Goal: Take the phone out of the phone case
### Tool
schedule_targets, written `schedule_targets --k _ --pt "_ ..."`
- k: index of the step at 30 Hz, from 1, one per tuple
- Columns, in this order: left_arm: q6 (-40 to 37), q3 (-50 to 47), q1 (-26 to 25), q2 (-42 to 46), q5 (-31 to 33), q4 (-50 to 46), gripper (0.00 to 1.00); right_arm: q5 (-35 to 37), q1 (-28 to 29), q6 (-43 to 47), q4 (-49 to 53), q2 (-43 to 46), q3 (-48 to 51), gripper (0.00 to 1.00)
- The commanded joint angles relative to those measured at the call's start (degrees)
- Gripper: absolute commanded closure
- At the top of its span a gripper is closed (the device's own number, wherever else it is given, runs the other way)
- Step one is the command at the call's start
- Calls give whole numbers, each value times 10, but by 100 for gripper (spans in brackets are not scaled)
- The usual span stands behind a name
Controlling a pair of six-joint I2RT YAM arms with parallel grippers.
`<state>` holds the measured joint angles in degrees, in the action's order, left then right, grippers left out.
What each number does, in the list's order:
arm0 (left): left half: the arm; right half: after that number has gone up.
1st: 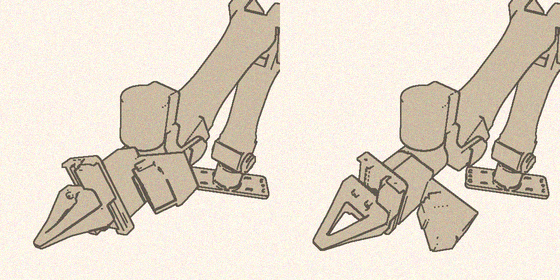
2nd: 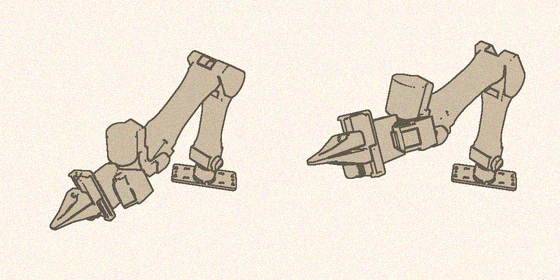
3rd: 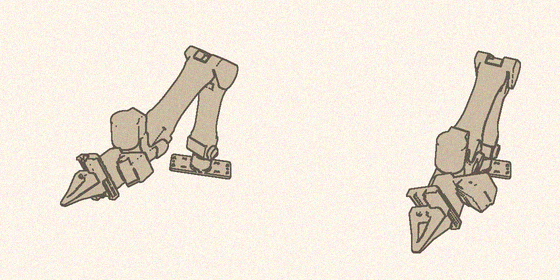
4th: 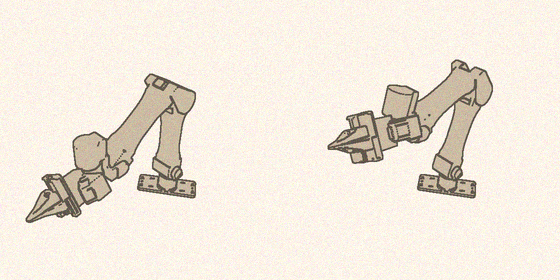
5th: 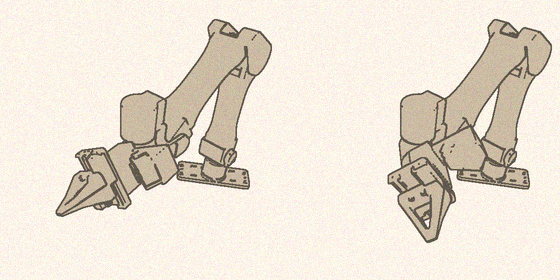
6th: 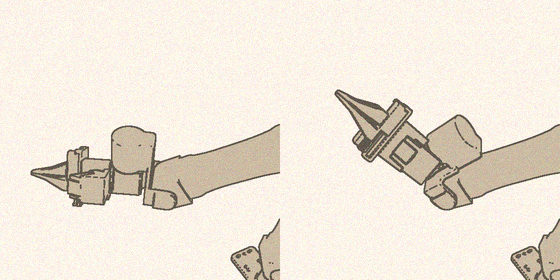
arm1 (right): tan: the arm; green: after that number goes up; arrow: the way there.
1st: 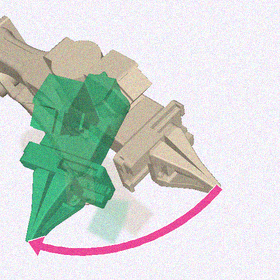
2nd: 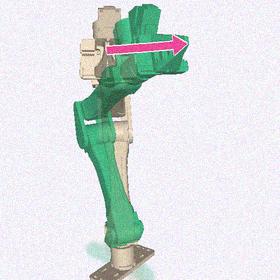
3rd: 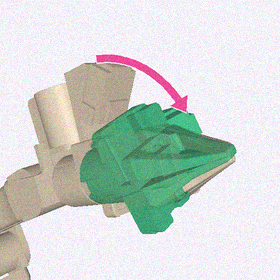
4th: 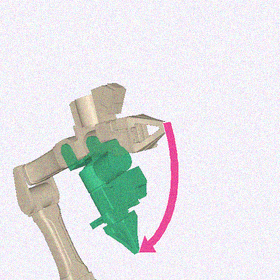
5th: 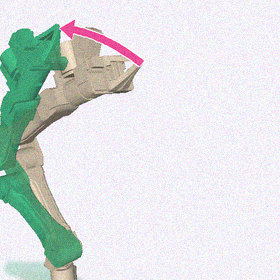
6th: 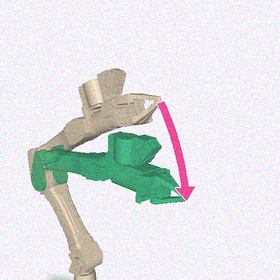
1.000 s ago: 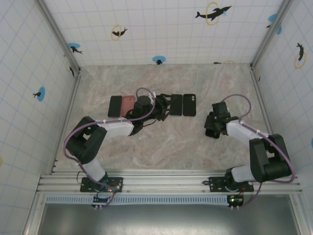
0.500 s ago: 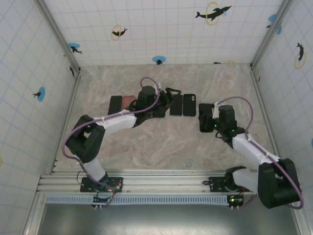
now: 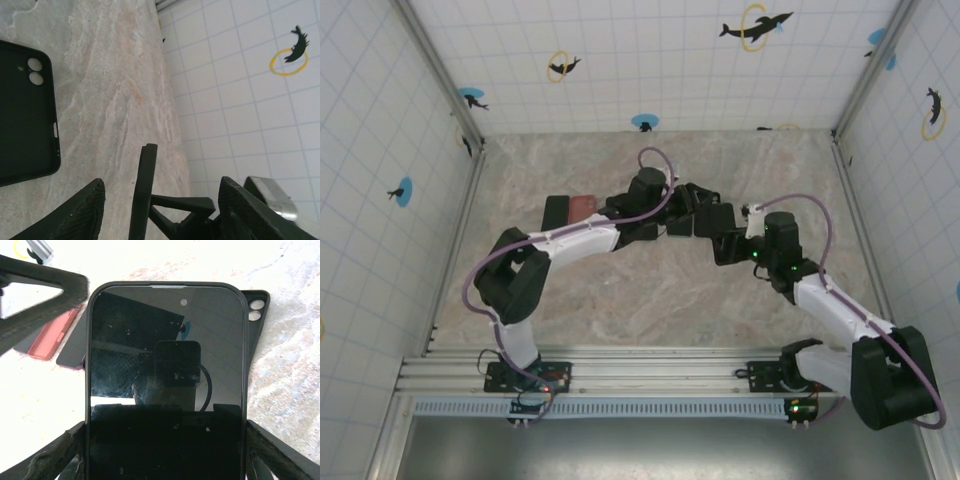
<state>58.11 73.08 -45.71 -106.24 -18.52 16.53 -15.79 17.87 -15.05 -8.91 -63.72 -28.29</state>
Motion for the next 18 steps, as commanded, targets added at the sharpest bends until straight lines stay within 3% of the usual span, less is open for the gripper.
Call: schedule_targets --k 1,4,18 --pt "-39 33 -4 -23 -8 -43 44 -22 6 -4 -43 15 -42 45" --pt "-38 46 -6 -34 -21 -45 54 -26 9 -4 -40 16 -48 45" --pt "-41 56 -18 -42 -49 -56 78 -41 17 -8 -43 11 -67 45"
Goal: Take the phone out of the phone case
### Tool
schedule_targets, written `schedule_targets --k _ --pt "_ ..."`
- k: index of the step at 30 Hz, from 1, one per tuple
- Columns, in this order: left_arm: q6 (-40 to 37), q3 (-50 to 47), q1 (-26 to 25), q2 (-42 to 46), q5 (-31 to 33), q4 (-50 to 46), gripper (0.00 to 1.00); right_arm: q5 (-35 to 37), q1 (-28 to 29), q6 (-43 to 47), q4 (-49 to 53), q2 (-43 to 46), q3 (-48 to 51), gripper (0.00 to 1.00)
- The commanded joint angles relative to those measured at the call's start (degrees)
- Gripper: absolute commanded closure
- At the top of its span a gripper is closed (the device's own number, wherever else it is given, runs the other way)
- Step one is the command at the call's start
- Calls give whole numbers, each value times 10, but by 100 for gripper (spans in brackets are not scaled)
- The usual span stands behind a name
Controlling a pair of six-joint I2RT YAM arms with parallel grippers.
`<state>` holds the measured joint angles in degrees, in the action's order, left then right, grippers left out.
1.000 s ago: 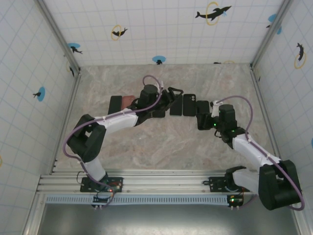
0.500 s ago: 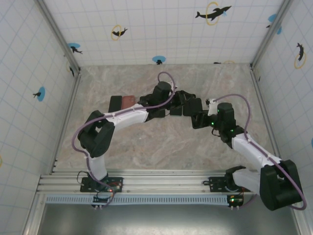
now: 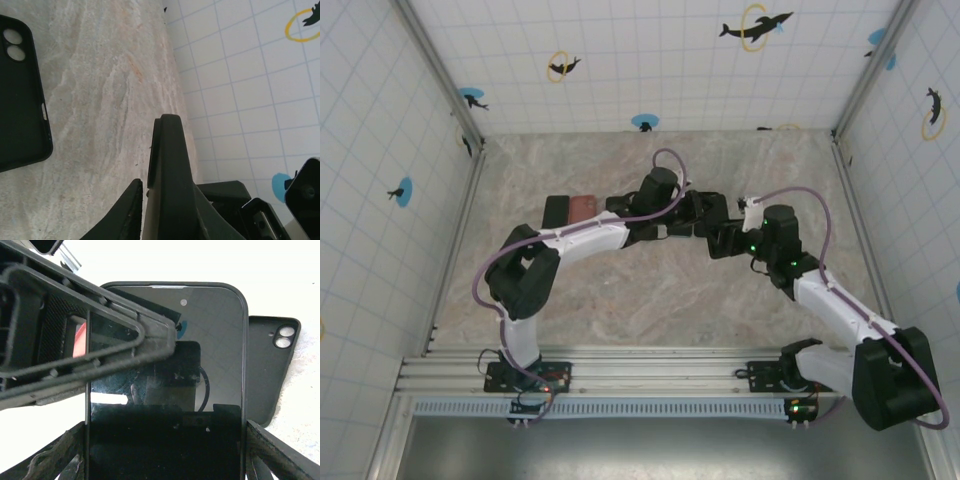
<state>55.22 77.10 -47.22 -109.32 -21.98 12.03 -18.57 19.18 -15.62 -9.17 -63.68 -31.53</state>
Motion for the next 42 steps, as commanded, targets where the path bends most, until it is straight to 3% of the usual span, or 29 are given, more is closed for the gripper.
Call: schedule_targets --k 1,5,8,13,20,24,30,37,42 --pt "-12 15 -3 -10 -14 -10 80 -13 5 -2 -40 10 -35 45" --pt "-8 14 -2 -2 -13 -8 87 -16 6 0 -40 12 -31 41" --pt "-4 15 -2 5 -14 -2 90 -18 6 2 -42 16 -26 24" --pt "12 13 14 17 -21 21 90 -28 4 0 -56 35 -7 10" --pt "45 4 51 43 -34 64 90 -54 -5 -41 -92 64 25 5" --pt "87 -20 76 67 -39 120 90 -54 -13 -102 -146 87 53 7" --pt "152 -50 98 95 -34 201 90 -70 -4 -246 -322 94 118 14" --pt "211 -75 100 115 -26 262 90 -17 34 -368 -491 68 156 39" --pt "244 -100 100 132 -17 300 90 17 57 -437 -585 37 156 51"
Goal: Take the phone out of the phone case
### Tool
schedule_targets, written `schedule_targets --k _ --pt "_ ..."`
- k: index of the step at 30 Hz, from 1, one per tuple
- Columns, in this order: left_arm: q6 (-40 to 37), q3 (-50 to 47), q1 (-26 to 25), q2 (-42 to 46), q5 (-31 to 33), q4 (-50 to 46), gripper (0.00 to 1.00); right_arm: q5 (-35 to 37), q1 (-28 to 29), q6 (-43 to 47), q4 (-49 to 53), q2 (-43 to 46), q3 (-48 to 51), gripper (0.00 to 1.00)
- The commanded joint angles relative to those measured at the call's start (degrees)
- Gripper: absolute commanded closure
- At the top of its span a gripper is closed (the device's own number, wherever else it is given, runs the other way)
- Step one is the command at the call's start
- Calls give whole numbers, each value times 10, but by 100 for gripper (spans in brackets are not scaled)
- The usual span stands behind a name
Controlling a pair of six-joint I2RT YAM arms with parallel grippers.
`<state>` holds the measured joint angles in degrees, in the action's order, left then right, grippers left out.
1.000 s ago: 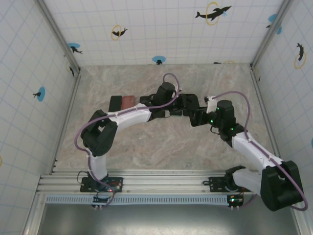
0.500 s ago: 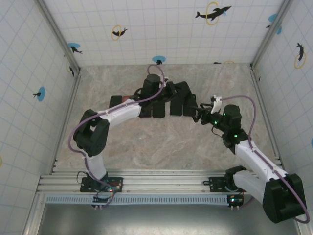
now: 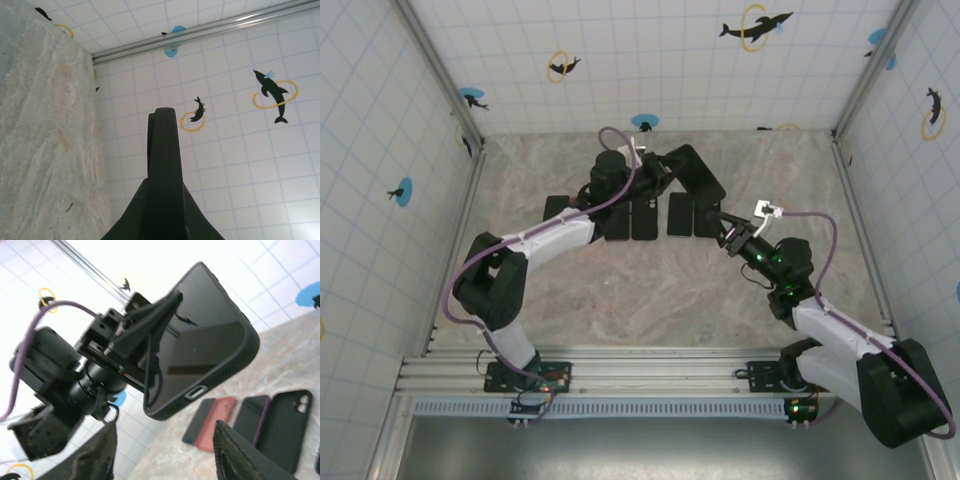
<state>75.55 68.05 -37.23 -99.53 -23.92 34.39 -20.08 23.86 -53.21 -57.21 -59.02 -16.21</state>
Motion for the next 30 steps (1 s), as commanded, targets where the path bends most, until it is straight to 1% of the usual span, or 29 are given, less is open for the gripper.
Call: schedule_targets --k 1,4,7,9,12,19,23,25,28,30 --pt "46 -13 0 36 4 85 90 36 14 -63 -107 -13 -1 53" --pt "64 -20 0 39 2 107 90 42 26 -77 -131 -30 -10 58" --pt "67 -25 0 43 4 110 90 34 33 -97 -169 -52 -19 60" --pt "76 -33 0 46 6 124 91 31 38 -98 -172 -61 -27 65" --pt "85 -38 -1 48 4 139 91 33 44 -98 -183 -70 -33 69" --pt "94 -46 0 54 2 149 92 27 44 -102 -194 -87 -50 75" --pt "103 -47 -1 53 1 157 92 16 44 -100 -197 -94 -55 83" --pt "110 -50 0 54 1 165 93 14 45 -95 -195 -94 -54 84" --pt "134 -59 0 57 4 183 95 4 45 -75 -182 -92 -61 86" --pt "152 -63 -1 60 3 197 95 -4 45 -48 -153 -88 -69 87"
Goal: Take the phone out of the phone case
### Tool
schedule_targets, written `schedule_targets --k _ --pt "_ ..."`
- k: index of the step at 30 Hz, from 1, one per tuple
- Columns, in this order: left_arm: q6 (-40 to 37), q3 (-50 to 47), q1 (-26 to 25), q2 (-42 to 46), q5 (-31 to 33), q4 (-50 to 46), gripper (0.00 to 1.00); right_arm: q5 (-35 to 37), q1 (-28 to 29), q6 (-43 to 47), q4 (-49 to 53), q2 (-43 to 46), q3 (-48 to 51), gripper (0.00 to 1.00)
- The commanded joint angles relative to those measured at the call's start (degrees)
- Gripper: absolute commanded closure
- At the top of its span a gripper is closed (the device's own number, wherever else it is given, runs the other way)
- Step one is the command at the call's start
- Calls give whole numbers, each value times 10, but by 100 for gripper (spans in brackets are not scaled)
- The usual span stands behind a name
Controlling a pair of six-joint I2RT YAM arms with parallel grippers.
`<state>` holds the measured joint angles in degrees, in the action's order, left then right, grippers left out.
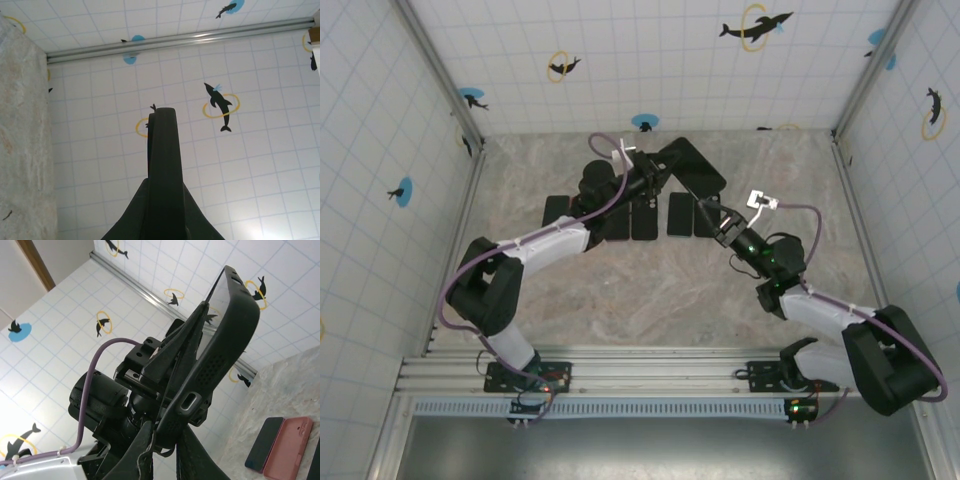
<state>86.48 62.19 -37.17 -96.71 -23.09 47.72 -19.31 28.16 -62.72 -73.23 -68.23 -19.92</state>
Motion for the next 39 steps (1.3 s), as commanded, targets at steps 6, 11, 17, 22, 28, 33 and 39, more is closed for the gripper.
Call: schedule_targets --k 6,11,17,22,28,33,39 --pt "57 -1 -8 46 -17 67 95 -19 -10 116 86 10 -46 91" --pt "91 -13 -11 48 -24 100 97 -12 -15 171 164 15 -62 92" --pt "96 -9 -13 49 -33 101 97 4 -29 215 236 21 -75 93" --pt "90 -2 -15 49 -40 91 99 -1 -41 208 249 18 -77 93" --pt "57 1 -14 51 -44 61 99 -36 -52 184 218 18 -72 91" --pt "-15 15 -7 48 -60 5 99 -79 -66 187 211 25 -77 78" --pt "-146 34 12 58 -80 -92 100 -166 -91 255 271 41 -100 61"
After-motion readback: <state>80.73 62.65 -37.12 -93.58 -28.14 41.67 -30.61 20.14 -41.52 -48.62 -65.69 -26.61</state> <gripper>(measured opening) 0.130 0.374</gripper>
